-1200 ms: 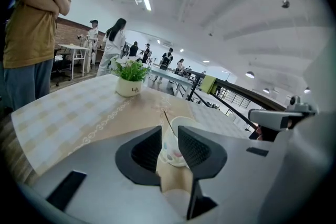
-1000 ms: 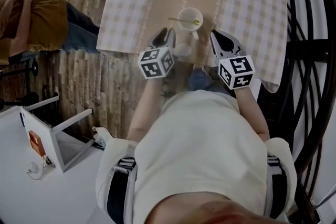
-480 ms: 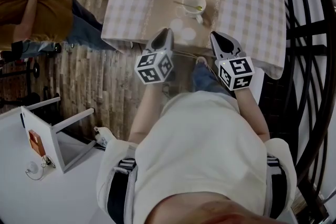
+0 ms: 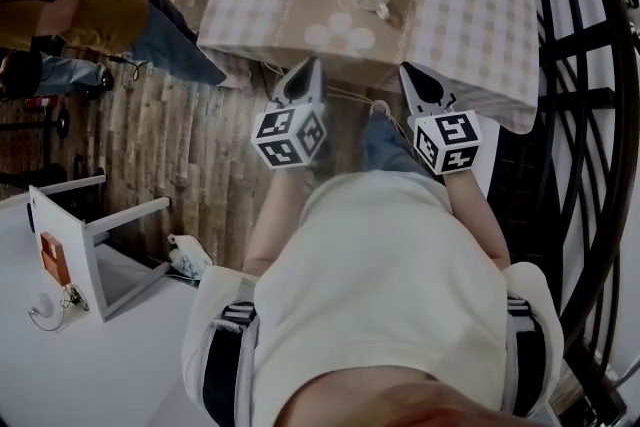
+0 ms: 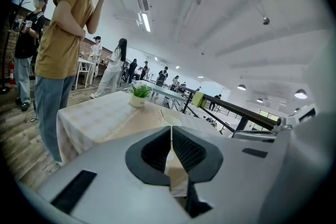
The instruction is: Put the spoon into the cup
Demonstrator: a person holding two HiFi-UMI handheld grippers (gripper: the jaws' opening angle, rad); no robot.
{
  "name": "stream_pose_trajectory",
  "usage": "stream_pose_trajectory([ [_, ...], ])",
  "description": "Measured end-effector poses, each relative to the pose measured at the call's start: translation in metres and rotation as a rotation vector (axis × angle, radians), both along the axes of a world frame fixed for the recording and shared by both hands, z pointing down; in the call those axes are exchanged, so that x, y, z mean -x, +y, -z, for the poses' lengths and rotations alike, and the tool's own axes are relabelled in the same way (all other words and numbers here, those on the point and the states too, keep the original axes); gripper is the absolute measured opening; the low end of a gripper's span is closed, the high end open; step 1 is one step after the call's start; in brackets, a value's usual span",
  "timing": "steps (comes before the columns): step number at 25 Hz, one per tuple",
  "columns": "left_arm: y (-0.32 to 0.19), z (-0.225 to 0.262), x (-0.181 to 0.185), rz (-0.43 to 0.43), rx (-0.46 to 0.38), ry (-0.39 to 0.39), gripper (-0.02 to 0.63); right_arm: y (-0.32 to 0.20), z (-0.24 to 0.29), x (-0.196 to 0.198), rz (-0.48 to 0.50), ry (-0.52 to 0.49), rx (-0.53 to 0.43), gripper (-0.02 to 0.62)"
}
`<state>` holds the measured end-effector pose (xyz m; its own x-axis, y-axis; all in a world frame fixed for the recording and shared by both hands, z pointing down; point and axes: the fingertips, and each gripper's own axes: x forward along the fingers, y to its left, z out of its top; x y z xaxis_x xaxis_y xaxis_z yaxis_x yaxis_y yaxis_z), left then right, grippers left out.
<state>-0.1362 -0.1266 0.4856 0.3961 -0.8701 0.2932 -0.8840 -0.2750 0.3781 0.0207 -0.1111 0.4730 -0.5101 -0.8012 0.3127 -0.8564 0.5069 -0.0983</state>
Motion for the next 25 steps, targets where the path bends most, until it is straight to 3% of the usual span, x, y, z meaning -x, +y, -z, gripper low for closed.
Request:
stream_pose_trajectory([
  [14,0.060,0.024,0.010,0.028,-0.037,0.008,0.006,0.044,0.021,0.012,0.058,-0.007,-0.039,0.000],
  [25,0.080,0.026,0.006,0.034,-0.042,0.019,0.006,0.066,0.020,0.011,0.077,0.015,-0.045,0.000],
])
